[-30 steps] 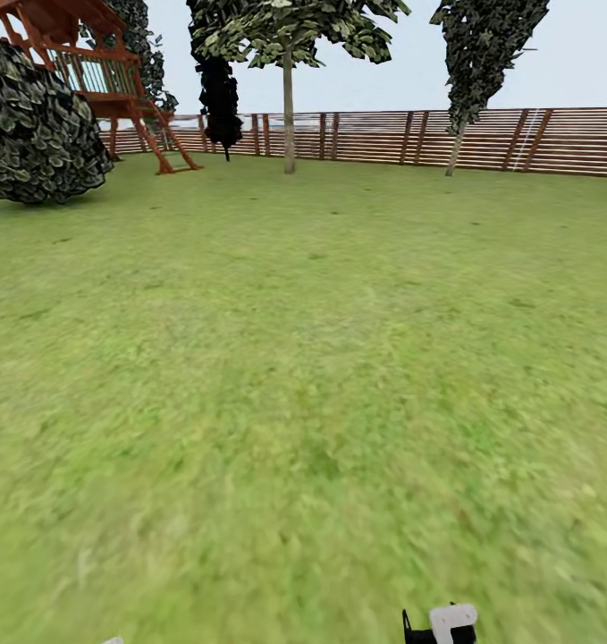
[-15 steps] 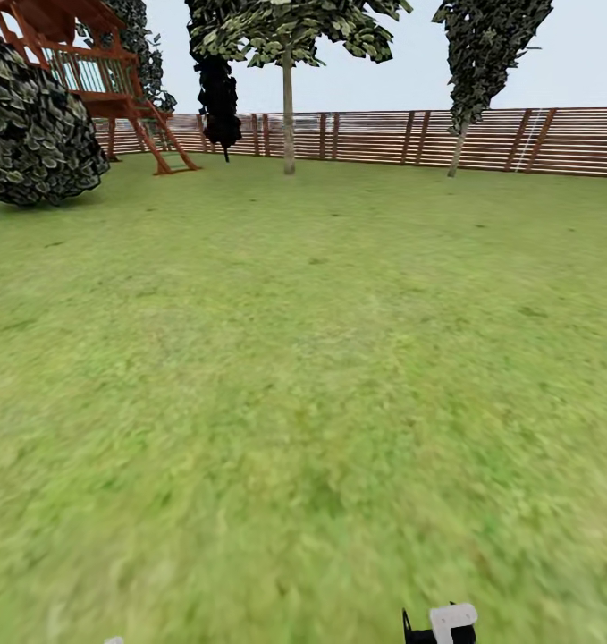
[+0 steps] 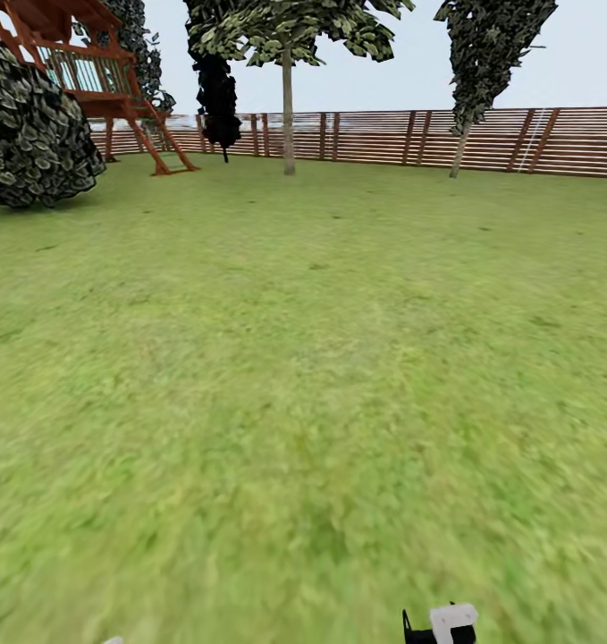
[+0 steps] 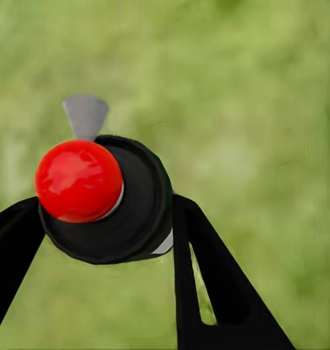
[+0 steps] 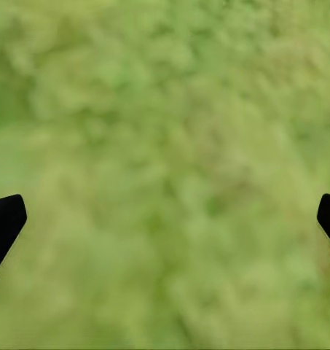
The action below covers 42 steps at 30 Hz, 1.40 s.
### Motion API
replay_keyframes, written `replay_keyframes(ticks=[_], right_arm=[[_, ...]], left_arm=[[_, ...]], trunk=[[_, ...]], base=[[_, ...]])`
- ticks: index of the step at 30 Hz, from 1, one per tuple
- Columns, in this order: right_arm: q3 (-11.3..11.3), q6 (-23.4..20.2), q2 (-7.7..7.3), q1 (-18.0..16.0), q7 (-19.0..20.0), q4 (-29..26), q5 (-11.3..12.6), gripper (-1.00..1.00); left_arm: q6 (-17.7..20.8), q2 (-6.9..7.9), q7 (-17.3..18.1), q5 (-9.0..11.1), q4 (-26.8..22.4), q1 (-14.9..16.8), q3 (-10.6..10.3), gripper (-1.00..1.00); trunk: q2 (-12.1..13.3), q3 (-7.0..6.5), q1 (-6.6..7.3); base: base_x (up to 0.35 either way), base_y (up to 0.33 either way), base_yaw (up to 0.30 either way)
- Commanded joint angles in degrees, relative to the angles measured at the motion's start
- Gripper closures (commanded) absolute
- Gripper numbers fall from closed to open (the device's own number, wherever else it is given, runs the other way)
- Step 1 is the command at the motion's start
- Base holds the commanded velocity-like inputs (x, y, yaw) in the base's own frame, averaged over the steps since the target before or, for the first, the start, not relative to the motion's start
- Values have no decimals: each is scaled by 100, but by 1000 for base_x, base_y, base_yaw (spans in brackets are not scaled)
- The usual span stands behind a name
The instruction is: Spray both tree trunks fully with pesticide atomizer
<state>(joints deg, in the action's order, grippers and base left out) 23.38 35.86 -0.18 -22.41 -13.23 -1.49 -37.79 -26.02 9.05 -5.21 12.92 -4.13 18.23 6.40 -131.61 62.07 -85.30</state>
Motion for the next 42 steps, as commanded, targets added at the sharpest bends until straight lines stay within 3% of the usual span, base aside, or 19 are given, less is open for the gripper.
replay_keyframes(ticks=[1,42], right_arm=[[0,0,0,0,0,0,0,-100],[0,0,0,0,1,0,0,-100]], left_arm=[[0,0,1,0,0,2,1,100],[1,1,2,0,0,-3,1,100]], trunk=[[0,0,0],[0,0,0]], base=[[340,0,0],[340,0,0]])
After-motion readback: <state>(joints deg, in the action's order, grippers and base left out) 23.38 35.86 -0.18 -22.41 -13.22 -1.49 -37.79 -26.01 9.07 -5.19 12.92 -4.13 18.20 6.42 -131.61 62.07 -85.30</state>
